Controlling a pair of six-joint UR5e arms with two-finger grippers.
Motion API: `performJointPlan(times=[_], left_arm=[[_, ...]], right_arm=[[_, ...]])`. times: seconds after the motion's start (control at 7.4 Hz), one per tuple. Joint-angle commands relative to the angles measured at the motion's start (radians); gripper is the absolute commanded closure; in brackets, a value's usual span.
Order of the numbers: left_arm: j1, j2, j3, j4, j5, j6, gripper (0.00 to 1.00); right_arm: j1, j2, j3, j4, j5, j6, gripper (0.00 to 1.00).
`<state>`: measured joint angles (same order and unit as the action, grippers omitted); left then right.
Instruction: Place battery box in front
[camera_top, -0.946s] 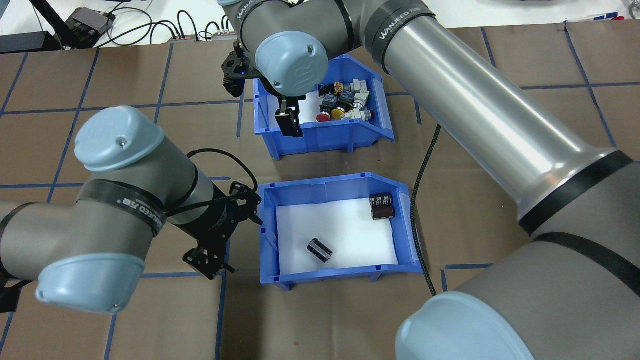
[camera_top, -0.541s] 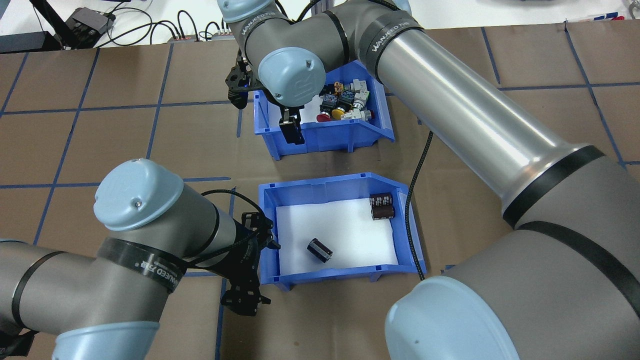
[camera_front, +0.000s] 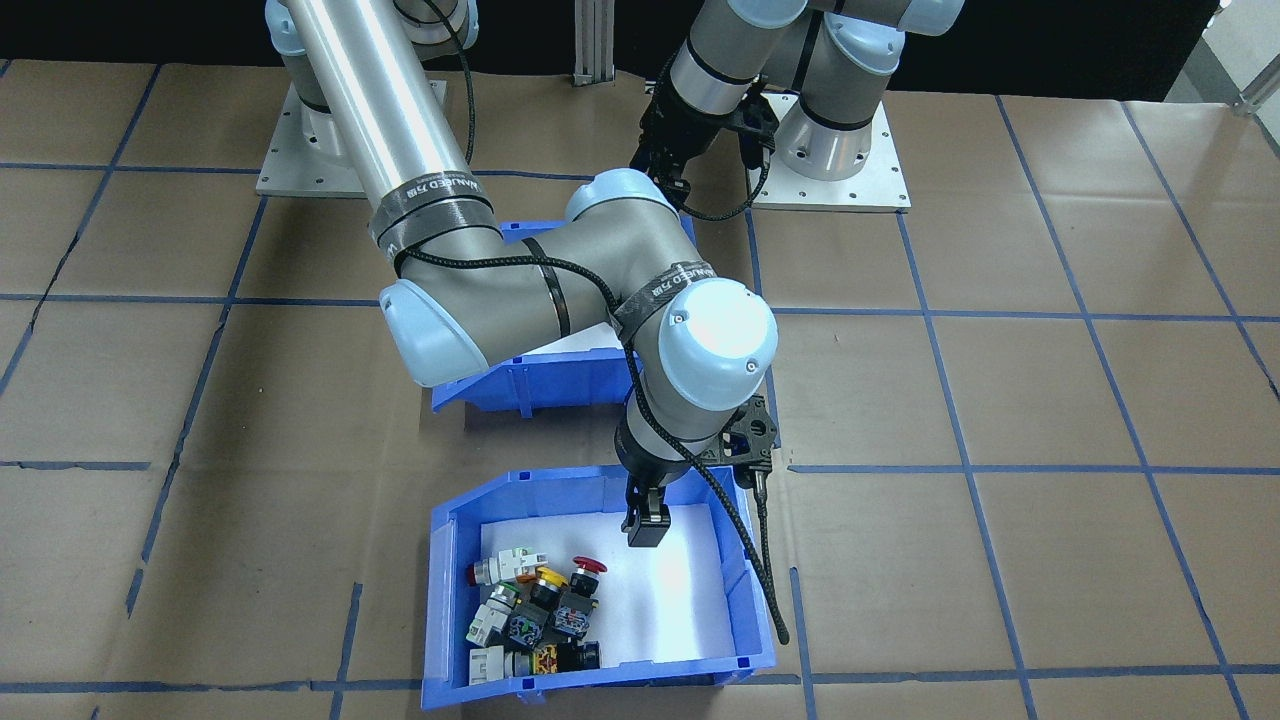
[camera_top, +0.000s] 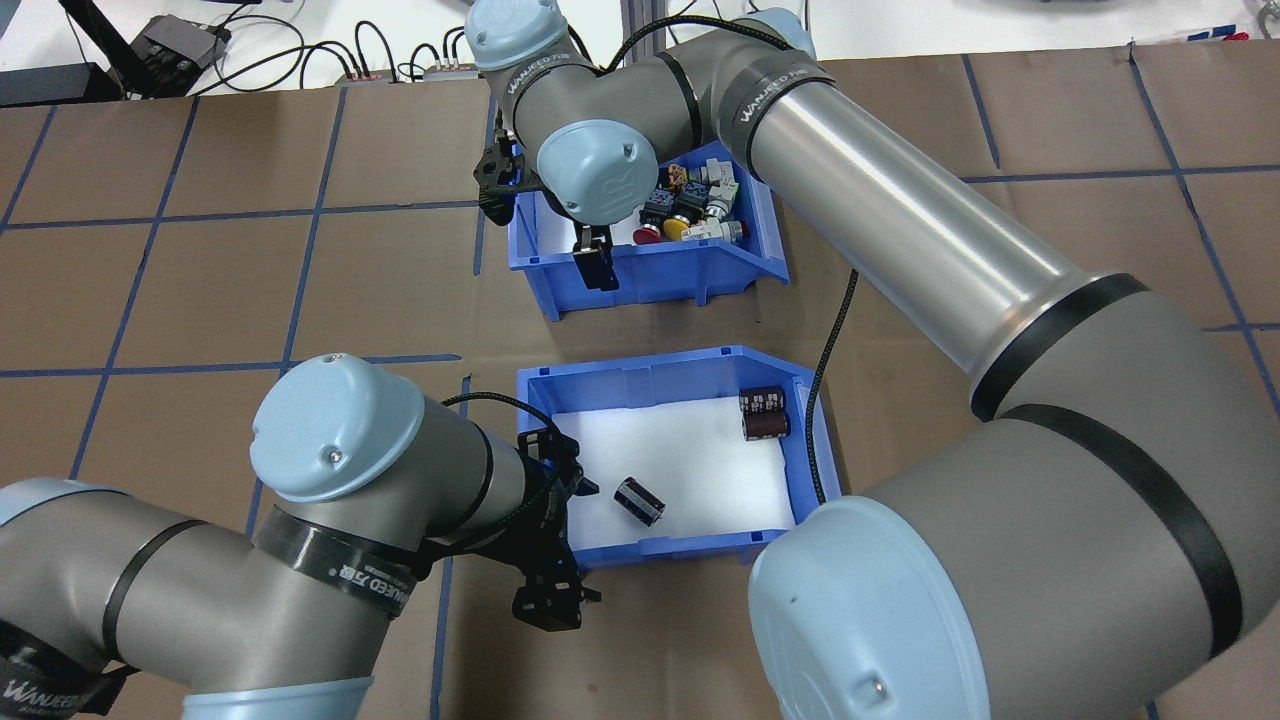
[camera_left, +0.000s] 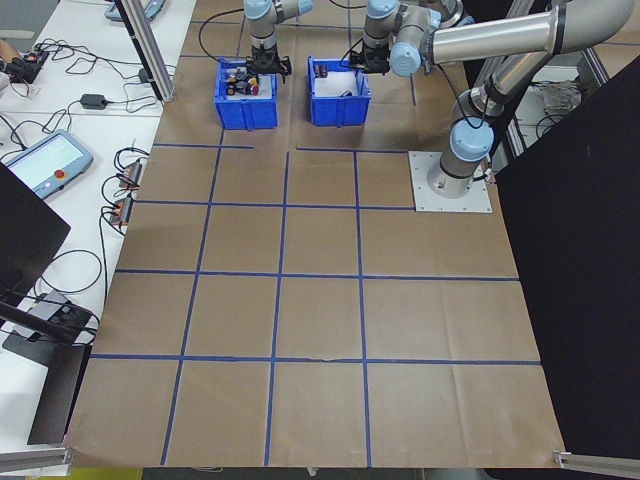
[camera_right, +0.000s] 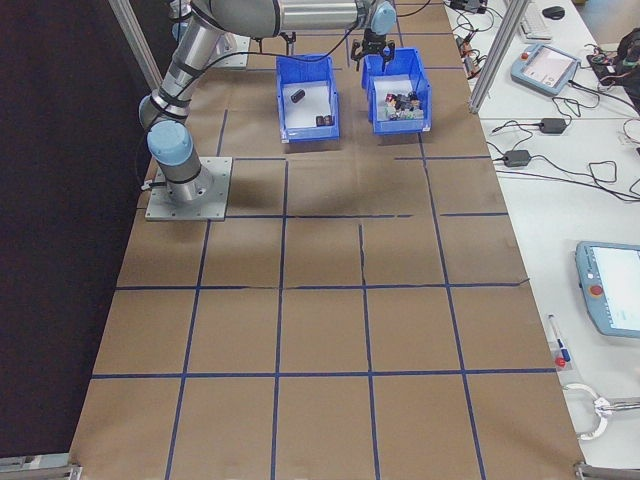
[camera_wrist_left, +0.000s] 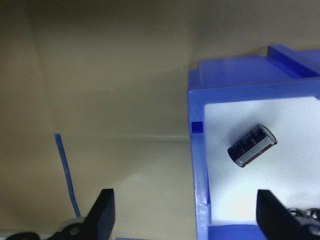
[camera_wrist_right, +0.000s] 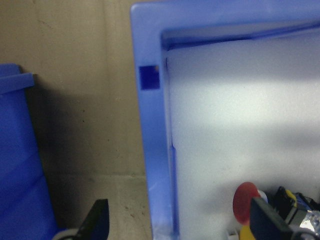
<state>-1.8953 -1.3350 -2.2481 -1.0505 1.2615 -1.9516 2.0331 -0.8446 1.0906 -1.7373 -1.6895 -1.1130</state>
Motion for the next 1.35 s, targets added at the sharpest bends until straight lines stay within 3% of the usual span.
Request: performJointPlan(times=[0.0,0.14,0.41,0.54,0.68,0.81,0.95,1.22], left_arm=[[-0.100,-0.142,-0.008,0.251,0.048,-0.128,0.01],[-0.135,-0.177,-0.028,0.314,0.082,-0.147,0.01],[-0.146,-0.181,-0.070,0.340,0.085,-0.138,0.01],[-0.146,-0.188,-0.070,0.339,0.087,-0.139,0.01],[-0.146,-0.193,-0.071,0.339,0.094,-0.142,0.10],[-0.146,-0.193,-0.067,0.342,0.133,-0.145,0.33],[-0.146,-0.193,-0.067,0.342,0.145,-0.150,0.57],[-0.146,-0.193,-0.064,0.372,0.145,-0.155,0.94]], right_arm=[[-0.004,0.009,0.003,-0.004,-0.002,0.002,0.04],[-0.005,0.003,0.005,-0.001,-0.007,0.005,0.17],[-0.004,-0.004,0.005,0.012,-0.016,0.007,0.74],[-0.004,-0.005,0.002,0.012,-0.016,0.007,0.95],[-0.005,-0.005,-0.008,0.010,-0.018,0.002,0.99],[-0.004,-0.013,-0.009,0.010,-0.019,0.001,1.00],[-0.008,-0.025,-0.011,0.010,-0.021,-0.001,1.00],[-0.037,-0.080,-0.009,0.012,-0.056,-0.005,1.00]])
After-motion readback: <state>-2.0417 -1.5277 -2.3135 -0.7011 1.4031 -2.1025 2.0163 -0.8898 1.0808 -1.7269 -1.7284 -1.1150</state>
